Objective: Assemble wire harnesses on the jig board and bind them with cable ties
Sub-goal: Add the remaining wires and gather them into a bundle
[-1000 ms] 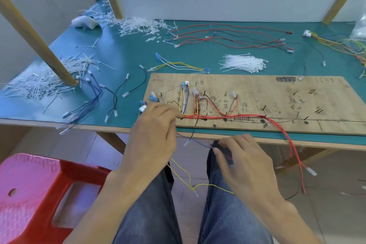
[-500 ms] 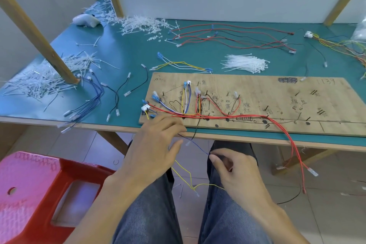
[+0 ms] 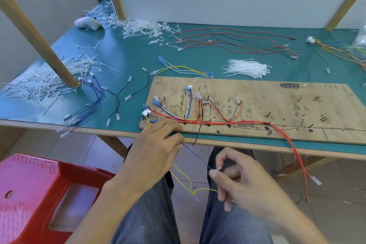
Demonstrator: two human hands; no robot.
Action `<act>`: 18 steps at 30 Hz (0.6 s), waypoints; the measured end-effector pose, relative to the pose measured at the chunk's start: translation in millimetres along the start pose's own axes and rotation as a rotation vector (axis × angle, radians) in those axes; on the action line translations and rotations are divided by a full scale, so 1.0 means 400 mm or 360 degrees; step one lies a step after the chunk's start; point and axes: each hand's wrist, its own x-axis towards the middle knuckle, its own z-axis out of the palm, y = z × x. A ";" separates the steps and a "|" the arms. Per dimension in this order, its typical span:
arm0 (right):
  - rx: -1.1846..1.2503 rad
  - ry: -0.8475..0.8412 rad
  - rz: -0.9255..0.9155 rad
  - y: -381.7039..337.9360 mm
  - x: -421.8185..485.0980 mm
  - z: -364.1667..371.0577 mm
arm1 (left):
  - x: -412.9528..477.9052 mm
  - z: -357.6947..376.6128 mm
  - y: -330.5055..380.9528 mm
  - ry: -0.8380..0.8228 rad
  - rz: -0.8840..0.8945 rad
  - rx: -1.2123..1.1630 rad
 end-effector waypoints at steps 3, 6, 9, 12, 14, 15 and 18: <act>0.0362 0.0126 -0.0011 -0.047 0.005 -0.058 | 0.003 0.012 0.006 0.0085 -0.0087 -0.0086; 0.0487 0.0310 -0.0068 -0.089 0.036 -0.104 | 0.007 0.024 0.023 0.0089 -0.0174 -0.0027; 0.0625 0.0298 -0.0166 -0.124 0.074 -0.141 | 0.010 0.036 0.035 0.0020 -0.0205 0.0012; 0.0711 0.0206 -0.0266 -0.143 0.111 -0.160 | 0.017 0.047 0.040 -0.0057 -0.0261 0.0050; 0.0741 0.0186 -0.0312 -0.148 0.135 -0.160 | 0.019 0.053 0.045 -0.0058 -0.0278 0.0165; 0.0754 0.0199 -0.0329 -0.149 0.146 -0.159 | 0.020 0.055 0.047 -0.0042 -0.0286 0.0213; 0.0781 0.0291 -0.0376 -0.157 0.173 -0.156 | 0.020 0.061 0.050 -0.0002 -0.0316 0.0294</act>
